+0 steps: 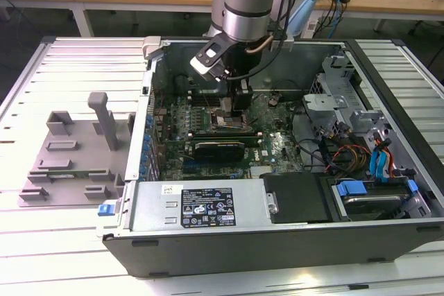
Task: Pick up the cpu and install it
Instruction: 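Place the cpu into insertion slot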
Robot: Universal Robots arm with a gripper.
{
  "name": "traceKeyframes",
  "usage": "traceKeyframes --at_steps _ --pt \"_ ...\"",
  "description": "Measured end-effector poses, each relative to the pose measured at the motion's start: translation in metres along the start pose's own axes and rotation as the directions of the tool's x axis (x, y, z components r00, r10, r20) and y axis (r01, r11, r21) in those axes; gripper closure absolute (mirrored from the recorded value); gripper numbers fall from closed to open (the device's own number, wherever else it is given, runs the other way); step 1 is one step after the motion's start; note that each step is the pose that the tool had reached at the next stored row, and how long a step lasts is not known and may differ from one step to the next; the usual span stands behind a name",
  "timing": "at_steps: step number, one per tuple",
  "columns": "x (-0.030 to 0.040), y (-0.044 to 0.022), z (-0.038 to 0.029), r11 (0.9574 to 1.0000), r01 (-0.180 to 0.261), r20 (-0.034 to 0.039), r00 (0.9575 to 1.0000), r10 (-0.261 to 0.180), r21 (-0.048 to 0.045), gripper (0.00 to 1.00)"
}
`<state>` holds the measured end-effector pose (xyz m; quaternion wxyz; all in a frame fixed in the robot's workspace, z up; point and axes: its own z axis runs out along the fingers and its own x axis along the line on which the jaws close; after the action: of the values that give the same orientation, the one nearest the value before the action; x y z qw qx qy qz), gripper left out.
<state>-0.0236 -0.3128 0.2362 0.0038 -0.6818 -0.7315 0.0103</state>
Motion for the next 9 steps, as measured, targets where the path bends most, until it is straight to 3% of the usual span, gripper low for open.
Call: traceKeyframes --at_steps 9 --pt "0.0018 -0.0005 0.0168 1.0 -0.001 0.0 1.0 0.001 0.0001 0.45"
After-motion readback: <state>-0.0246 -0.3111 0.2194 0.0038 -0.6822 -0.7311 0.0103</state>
